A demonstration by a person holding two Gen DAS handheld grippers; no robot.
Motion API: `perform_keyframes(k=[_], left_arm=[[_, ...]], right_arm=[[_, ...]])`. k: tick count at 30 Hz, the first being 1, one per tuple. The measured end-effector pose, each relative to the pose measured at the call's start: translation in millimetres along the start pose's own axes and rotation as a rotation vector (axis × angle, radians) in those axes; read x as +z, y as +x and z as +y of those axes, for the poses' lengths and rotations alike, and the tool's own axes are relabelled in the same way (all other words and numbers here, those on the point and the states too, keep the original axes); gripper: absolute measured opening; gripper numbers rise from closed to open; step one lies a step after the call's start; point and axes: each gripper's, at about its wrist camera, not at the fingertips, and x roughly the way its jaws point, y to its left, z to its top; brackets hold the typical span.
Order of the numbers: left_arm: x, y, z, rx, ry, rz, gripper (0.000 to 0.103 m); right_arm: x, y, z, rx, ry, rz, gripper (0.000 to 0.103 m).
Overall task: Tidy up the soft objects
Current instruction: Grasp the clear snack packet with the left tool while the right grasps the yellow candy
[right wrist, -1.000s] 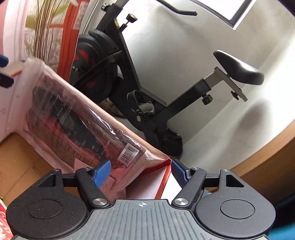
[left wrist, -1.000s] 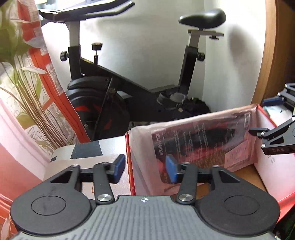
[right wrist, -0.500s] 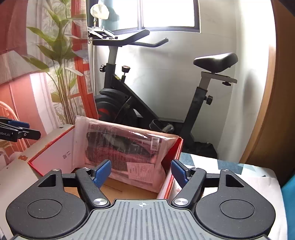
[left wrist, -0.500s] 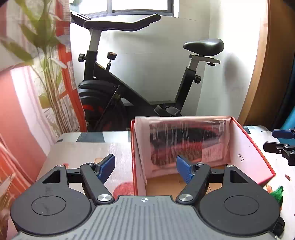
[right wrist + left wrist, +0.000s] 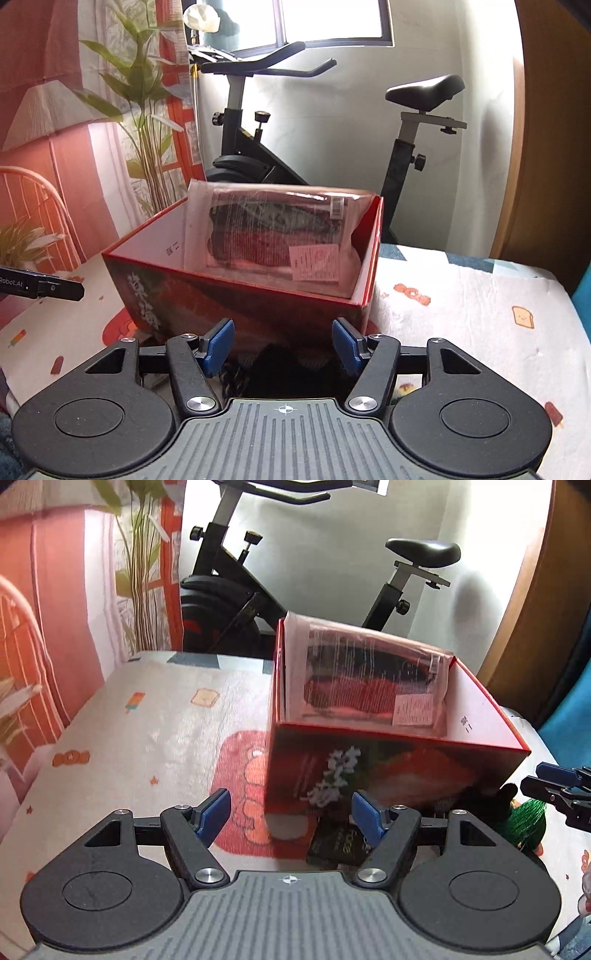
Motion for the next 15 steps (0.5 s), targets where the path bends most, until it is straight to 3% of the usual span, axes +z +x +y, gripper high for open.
perform_keyframes(k=[6, 15], left_arm=[[-36.2, 4.9, 6.1, -0.02, -0.07, 0.08, 0.07], [-82.7, 5.2, -17.5, -0.095, 0.032, 0.175, 0.071]], right_arm=[[-37.9, 6.4, 13.1, 0.022, 0.009, 0.112, 0.051], [-71.1, -2.6, 27.6, 0.072, -0.025, 0.237, 0.052]])
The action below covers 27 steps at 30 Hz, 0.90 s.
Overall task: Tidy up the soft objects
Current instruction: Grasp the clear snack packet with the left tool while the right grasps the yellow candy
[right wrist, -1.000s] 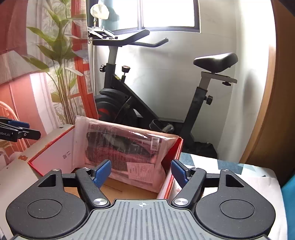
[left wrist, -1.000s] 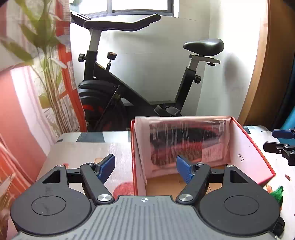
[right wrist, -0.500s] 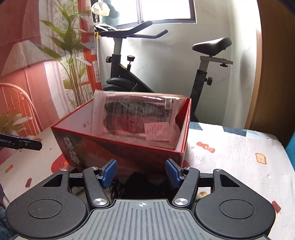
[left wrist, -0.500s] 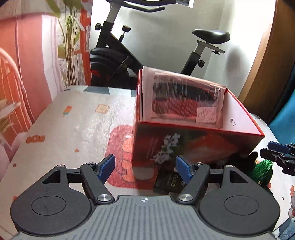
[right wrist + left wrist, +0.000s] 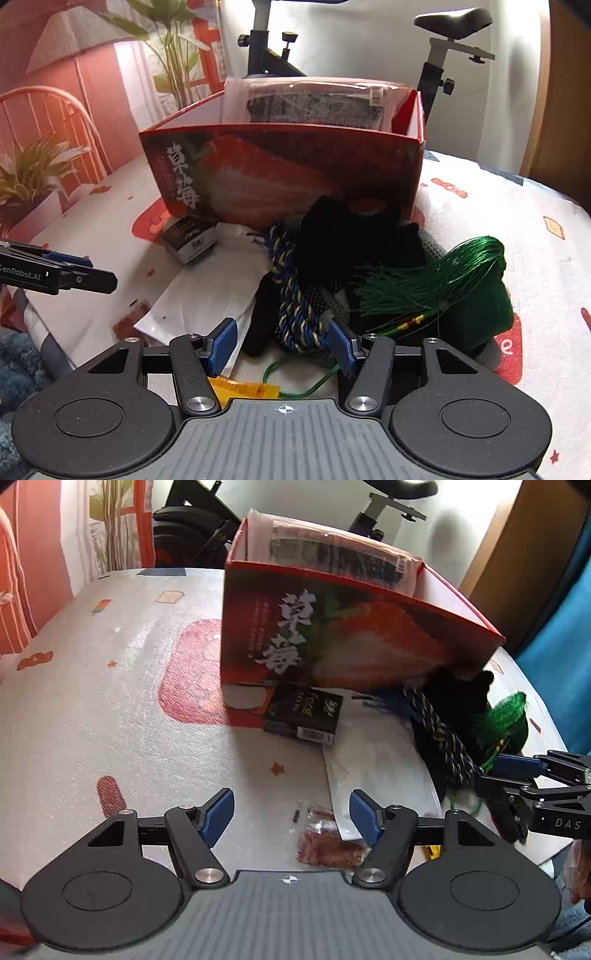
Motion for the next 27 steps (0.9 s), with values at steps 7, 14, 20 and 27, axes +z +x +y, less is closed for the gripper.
perform_keyframes(k=[7, 14, 20, 27], left_arm=[[-21.9, 0.0, -9.2, -0.021, -0.018, 0.007, 0.071], [-23.3, -1.3, -9.6, -0.024, -0.028, 0.009, 0.071], [-24.5, -2.3, -6.8, -0.029, -0.039, 0.006, 0.071], [-25.2, -2.6, -4.0, -0.032, -0.051, 0.001, 0.07]], right_arm=[[-19.4, 0.0, 18.4, 0.04, -0.102, 0.069, 0.052], [-27.7, 0.5, 32.9, 0.054, -0.22, 0.121, 0.052], [-35.3, 10.6, 52.4, 0.017, -0.406, 0.151, 0.054], [-27.3, 22.6, 61.0, 0.06, -0.452, 0.148, 0.052]])
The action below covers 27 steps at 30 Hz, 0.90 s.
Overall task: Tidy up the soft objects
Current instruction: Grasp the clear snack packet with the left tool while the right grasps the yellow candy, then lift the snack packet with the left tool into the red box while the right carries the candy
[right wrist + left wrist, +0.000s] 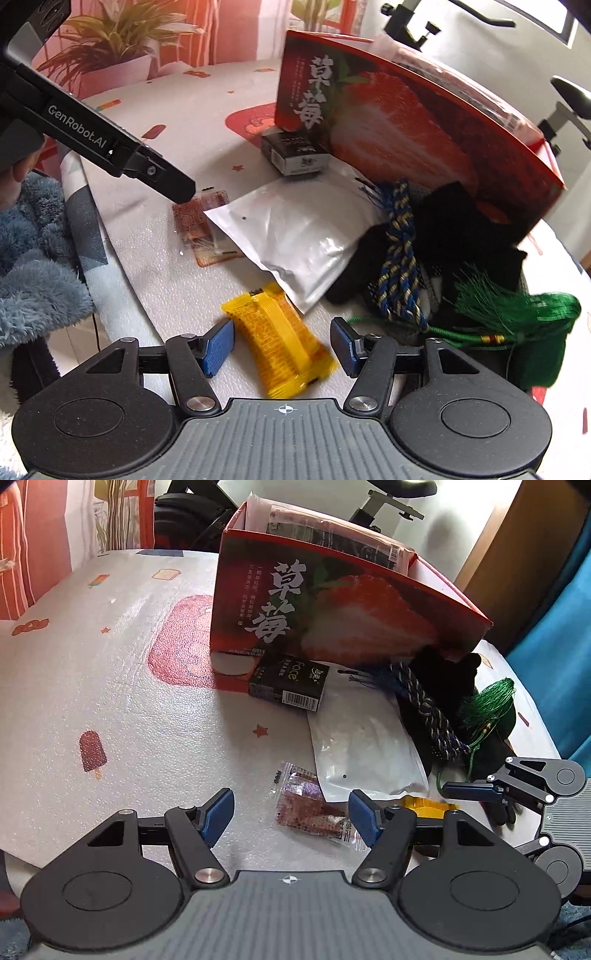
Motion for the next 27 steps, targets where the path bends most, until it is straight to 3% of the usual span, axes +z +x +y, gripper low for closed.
perform_keyframes(k=[2, 3, 6, 14, 19, 27], left_arm=[[-0.5, 0.0, 0.6, -0.003, -0.001, 0.0, 0.07], [-0.7, 0.2, 0.8, -0.003, -0.001, 0.001, 0.07], [-1.2, 0.9, 1.3, -0.004, -0.003, 0.004, 0.07], [-2.8, 4.1, -1.9, -0.013, 0.011, 0.014, 0.07], [-4.6, 8.7, -8.3, -0.014, 0.043, 0.023, 0.07], [-4.6, 24.7, -26.2, -0.007, 0.171, 0.026, 0.071]], right_arm=[[1.8, 1.9, -1.8, 0.025, 0.016, 0.0, 0.049], [2.3, 2.8, -3.9, 0.05, 0.039, 0.003, 0.04], [-0.5, -0.8, -6.9, 0.067, 0.094, 0.001, 0.029], [-15.0, -22.4, -28.6, 0.094, 0.275, -0.091, 0.027], [-8.6, -27.3, -32.2, 0.076, 0.277, -0.129, 0.027], [-17.2, -23.6, -35.4, 0.051, 0.302, -0.101, 0.027]])
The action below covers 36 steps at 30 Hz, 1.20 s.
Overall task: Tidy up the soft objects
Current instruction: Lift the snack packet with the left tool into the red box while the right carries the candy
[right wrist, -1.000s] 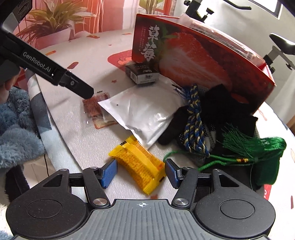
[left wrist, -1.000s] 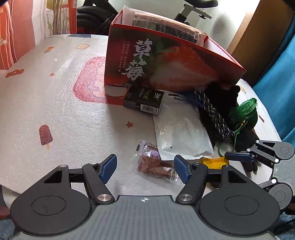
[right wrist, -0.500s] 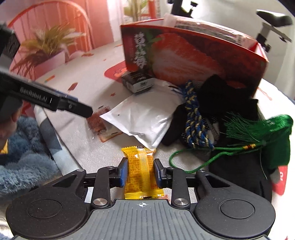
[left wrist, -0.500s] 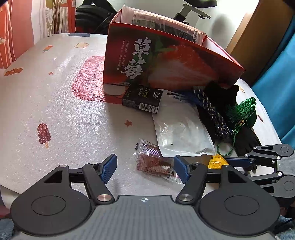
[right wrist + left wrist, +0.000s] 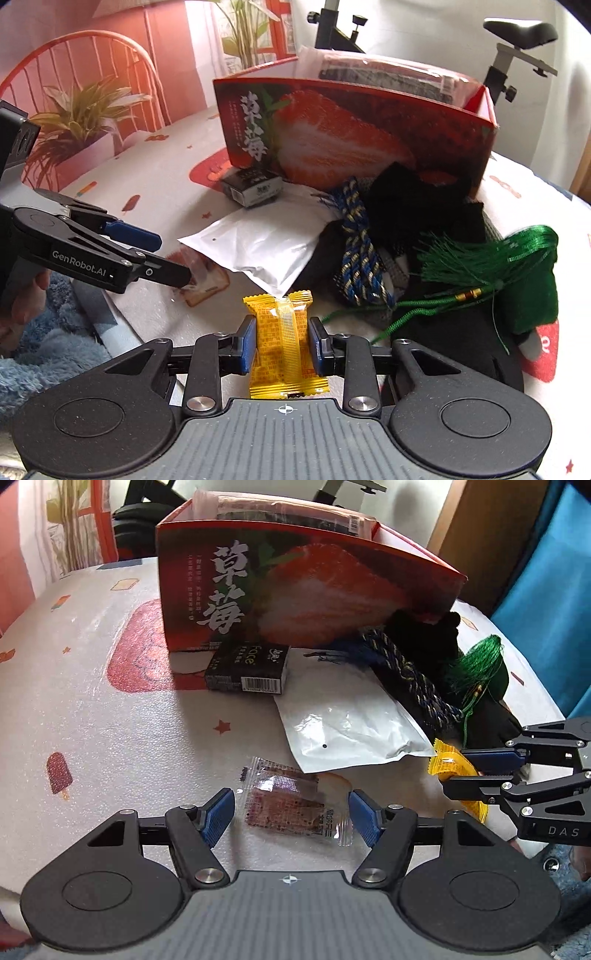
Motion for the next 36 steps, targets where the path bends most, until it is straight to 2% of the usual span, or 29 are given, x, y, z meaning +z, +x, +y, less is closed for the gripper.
perform_keyframes(k=[4, 10, 12, 19, 21, 23, 36], left_arm=[[-0.2, 8.7, -12.8, 0.021, 0.093, -0.003, 0.071], [-4.7, 12.5, -12.8, 0.061, 0.127, -0.018, 0.073], [-7.4, 10.6, -12.1, 0.079, 0.141, -0.03, 0.066], [-6.4, 1.1, 13.4, 0.132, 0.063, -0.041, 0.06], [-6.1, -2.4, 19.6, 0.144, 0.046, -0.049, 0.051], [-5.1, -4.5, 23.7, 0.149, 0.03, -0.049, 0.048], [-4.4, -6.8, 34.3, 0.149, -0.051, -0.068, 0.04]], right_arm=[[-4.0, 2.0, -3.0, -0.007, 0.013, 0.01, 0.027], [-5.2, 6.5, -3.4, -0.007, 0.014, 0.022, 0.027], [-5.9, 7.7, -3.1, -0.009, 0.013, 0.026, 0.027], [-6.3, 8.0, -5.4, -0.055, 0.008, 0.04, 0.027], [-6.1, 7.8, -5.3, -0.067, 0.005, 0.043, 0.027], [-6.1, 8.2, -5.5, -0.072, 0.005, 0.046, 0.027], [-5.5, 7.2, -13.7, -0.139, 0.027, 0.047, 0.027]])
